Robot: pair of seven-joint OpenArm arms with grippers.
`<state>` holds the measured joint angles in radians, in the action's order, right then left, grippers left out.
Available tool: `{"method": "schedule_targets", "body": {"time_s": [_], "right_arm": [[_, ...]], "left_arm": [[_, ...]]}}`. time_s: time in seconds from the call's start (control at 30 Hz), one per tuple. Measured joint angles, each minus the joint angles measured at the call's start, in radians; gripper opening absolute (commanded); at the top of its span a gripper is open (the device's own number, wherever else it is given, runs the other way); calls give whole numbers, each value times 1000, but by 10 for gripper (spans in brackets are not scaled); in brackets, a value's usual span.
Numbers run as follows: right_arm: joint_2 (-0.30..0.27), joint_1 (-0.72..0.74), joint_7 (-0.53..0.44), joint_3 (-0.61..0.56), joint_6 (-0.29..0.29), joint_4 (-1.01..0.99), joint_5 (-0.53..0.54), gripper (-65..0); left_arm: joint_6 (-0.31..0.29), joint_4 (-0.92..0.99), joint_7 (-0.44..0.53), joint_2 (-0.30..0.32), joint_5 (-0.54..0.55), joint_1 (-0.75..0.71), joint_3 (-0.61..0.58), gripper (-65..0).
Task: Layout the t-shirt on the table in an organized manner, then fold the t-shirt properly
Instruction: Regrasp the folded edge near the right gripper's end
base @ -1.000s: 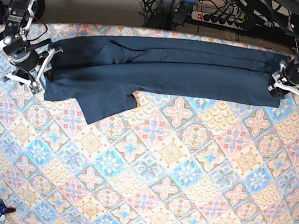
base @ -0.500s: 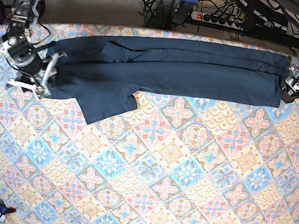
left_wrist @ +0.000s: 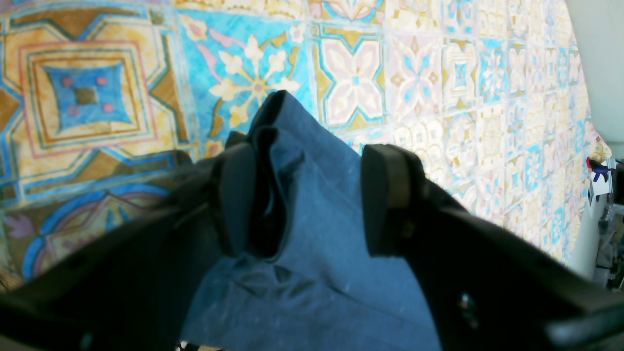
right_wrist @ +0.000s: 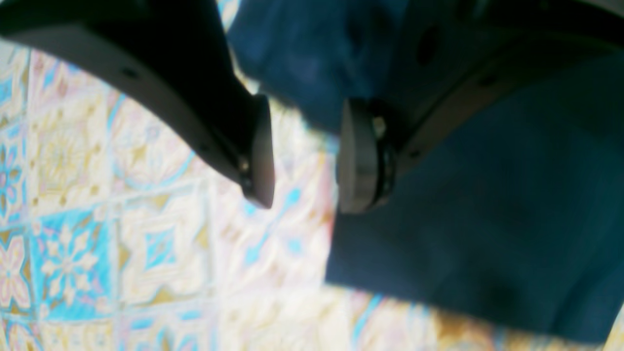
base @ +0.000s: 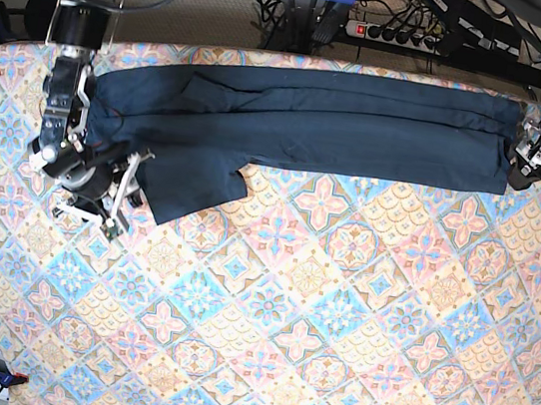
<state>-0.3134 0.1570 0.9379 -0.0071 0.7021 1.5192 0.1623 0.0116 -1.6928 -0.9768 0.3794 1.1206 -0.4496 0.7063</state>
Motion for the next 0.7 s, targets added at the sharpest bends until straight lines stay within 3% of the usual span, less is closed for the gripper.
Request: {"method": "schedule_targets", "body": {"time_s": [0.3,0.7], "right_arm": [[37,109,-3,-27,-3,-237,-1,-365],[48,112,-83,-23,-3,-368,3,-357]], "left_arm": [[0,0,0,-2,-1,-1,-2,-305],[0,0,0,-2,-5,0,-2,-305]]}}
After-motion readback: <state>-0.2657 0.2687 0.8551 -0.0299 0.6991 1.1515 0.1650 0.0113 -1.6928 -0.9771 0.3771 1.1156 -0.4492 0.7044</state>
